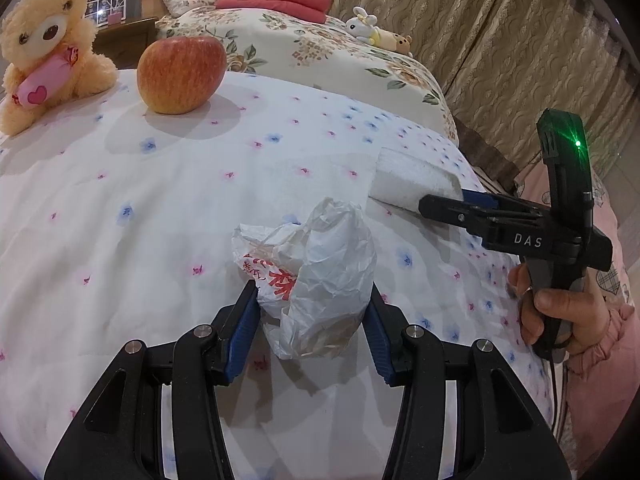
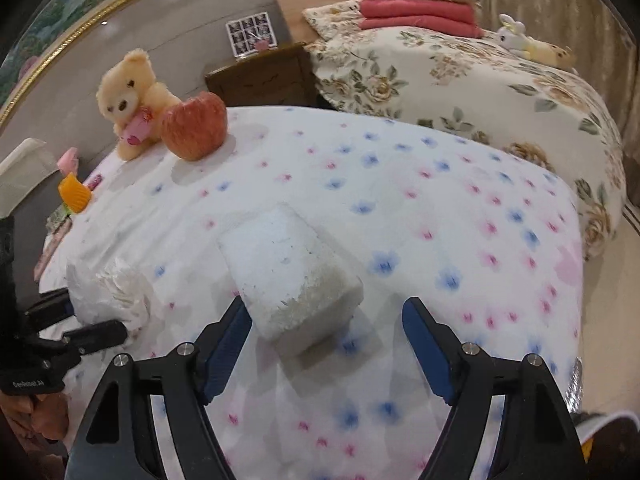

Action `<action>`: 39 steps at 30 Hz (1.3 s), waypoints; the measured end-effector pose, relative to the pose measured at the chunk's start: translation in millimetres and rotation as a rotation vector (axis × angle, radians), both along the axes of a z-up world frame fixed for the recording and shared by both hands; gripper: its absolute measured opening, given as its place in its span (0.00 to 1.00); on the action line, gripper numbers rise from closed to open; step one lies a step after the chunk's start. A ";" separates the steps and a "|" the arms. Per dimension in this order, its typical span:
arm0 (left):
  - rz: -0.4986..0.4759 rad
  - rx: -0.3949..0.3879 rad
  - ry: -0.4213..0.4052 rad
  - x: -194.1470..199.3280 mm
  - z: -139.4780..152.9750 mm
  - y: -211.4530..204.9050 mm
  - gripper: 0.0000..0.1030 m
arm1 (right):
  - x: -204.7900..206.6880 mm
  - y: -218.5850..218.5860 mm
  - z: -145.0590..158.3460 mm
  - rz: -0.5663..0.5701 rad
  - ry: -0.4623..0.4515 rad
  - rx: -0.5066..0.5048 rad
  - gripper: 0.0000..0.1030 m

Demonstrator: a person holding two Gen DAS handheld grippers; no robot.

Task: Collect trash
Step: 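Carry the white plastic bag and white foam block over the bin with both tools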

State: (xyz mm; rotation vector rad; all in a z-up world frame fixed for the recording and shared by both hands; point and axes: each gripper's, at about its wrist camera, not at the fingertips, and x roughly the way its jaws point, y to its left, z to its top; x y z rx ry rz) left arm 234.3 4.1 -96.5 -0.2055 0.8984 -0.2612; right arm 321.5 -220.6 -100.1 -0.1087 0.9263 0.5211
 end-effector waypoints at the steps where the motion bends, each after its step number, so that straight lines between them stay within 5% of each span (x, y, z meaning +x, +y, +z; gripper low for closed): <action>1: 0.000 0.002 0.000 0.2 -0.2 -0.2 0.47 | -0.5 0.6 0.1 -0.002 0.000 0.007 0.76; 3: -0.002 0.010 -0.003 -0.4 -0.2 -1.6 0.47 | -4.1 1.7 -0.5 -0.004 -0.003 0.016 0.68; 4: -0.003 0.011 -0.003 -0.6 -0.4 -1.7 0.47 | -6.2 2.7 -1.5 -0.007 0.000 0.014 0.51; 22: -0.053 0.012 -0.036 -32.6 16.6 -33.3 0.47 | -130.1 -48.2 19.8 -0.343 -0.040 0.131 0.51; 39: -0.106 0.071 -0.061 -74.5 23.1 -73.0 0.47 | -195.5 -68.1 39.5 -0.398 -0.136 0.186 0.51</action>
